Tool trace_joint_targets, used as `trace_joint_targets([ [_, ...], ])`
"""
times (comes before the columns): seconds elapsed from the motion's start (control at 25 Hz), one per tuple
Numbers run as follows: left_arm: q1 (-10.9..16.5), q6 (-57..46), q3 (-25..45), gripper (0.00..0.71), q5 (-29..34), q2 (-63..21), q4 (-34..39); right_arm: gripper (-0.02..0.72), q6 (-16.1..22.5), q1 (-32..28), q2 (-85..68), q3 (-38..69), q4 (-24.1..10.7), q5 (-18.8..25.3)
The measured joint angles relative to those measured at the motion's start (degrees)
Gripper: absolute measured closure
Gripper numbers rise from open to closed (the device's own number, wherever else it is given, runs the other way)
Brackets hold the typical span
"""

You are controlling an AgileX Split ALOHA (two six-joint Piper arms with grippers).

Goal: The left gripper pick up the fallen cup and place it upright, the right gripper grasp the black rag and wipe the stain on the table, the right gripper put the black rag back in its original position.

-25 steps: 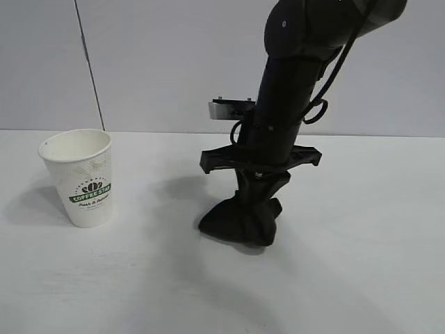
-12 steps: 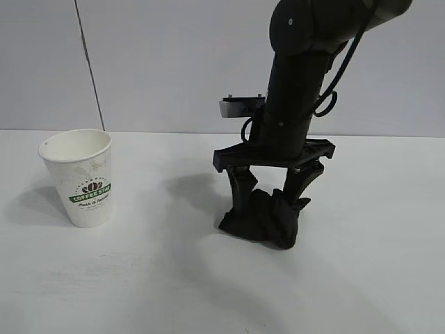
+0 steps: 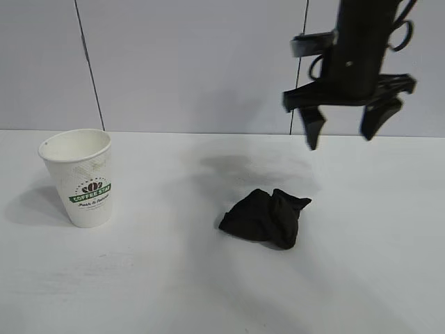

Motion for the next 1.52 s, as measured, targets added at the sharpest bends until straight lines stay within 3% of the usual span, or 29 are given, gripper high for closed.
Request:
trace_joint_targets([
  [0.12,0.0,0.0,0.0,0.016,0.0,0.0,0.0,0.147,0.4,-8.1,-3.9,0.0,-2.8,2.8],
  [0.36,0.0,0.0,0.0,0.016,0.0,0.0,0.0,0.147,-2.0,-24.5,-14.3,0.0,-2.5,6.5],
  [0.44,0.0,0.0,0.0,0.016,0.0,0.0,0.0,0.147,-2.9,-29.0,-19.1,0.2,-0.2,6.8],
  [0.56,0.0,0.0,0.0,0.016,0.0,0.0,0.0,0.147,-6.0,-34.0,-26.6,0.3,8.0,6.8],
  [0.8,0.0,0.0,0.0,0.016,0.0,0.0,0.0,0.147,-17.1,-32.4,-43.4,1.8,24.0,6.8],
  [0.92,0.0,0.0,0.0,0.016,0.0,0.0,0.0,0.147,-20.8,-28.5,-53.2,5.0,27.9,6.8],
  [1.2,0.0,0.0,0.0,0.016,0.0,0.0,0.0,0.147,-21.9,-25.9,-78.7,18.2,28.2,7.0],
  [1.52,0.0,0.0,0.0,0.016,0.0,0.0,0.0,0.147,-22.1,-25.4,-103.1,45.6,27.8,3.7],
])
